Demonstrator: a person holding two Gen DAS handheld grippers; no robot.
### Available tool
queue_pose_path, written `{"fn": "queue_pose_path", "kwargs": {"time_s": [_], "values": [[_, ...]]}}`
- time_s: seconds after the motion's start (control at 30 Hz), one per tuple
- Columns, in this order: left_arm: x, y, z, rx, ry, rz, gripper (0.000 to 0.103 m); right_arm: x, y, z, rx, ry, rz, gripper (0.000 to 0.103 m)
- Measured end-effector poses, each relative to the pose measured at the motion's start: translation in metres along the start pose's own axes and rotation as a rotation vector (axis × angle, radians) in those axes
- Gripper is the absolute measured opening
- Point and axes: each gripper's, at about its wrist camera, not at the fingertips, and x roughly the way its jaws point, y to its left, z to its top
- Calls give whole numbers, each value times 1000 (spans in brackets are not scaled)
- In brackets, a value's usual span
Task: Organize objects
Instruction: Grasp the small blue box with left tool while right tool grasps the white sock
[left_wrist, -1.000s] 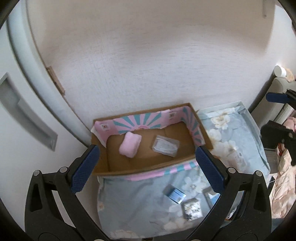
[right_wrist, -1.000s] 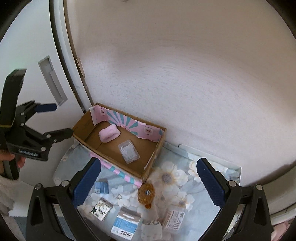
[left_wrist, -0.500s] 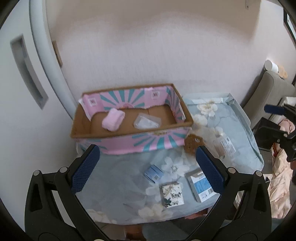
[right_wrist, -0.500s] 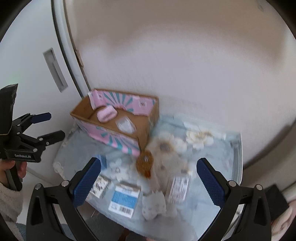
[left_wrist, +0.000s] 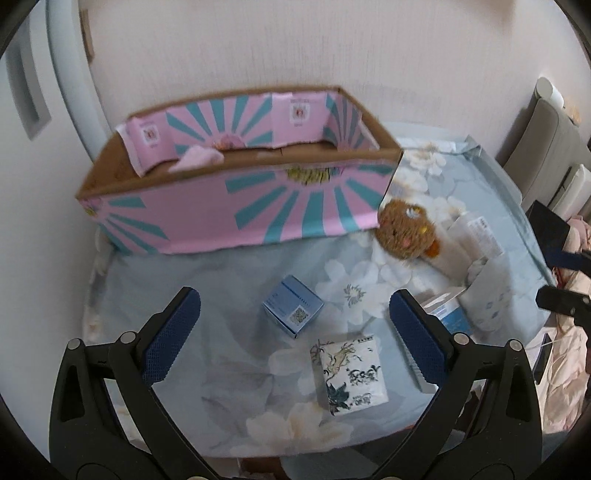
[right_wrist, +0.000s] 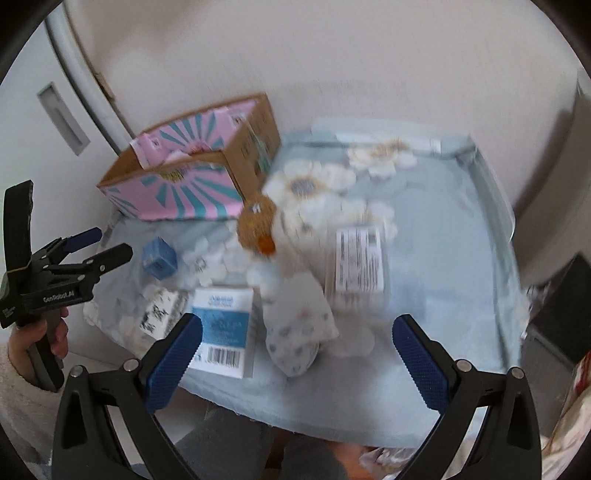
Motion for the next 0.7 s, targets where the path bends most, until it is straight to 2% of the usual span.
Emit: {"fn": "queue_pose_path", "kwargs": {"time_s": [0.23, 0.27, 0.33, 0.6, 0.7], "values": [[40, 7, -8, -28, 20, -25, 93, 34, -4, -14, 51, 45, 9, 89], [44, 7, -8, -29, 22, -26, 86, 38, -5, -15, 58, 47, 12, 87], [53, 8, -8, -31, 35, -32, 81, 43, -5, -15, 70, 46, 14, 84], [70, 6, -14, -21, 46, -30, 73, 59, -8, -14, 105, 61, 32, 74], [74, 5, -16, -10, 48, -33, 55, 62, -9, -13, 110, 63, 25, 65]]}}
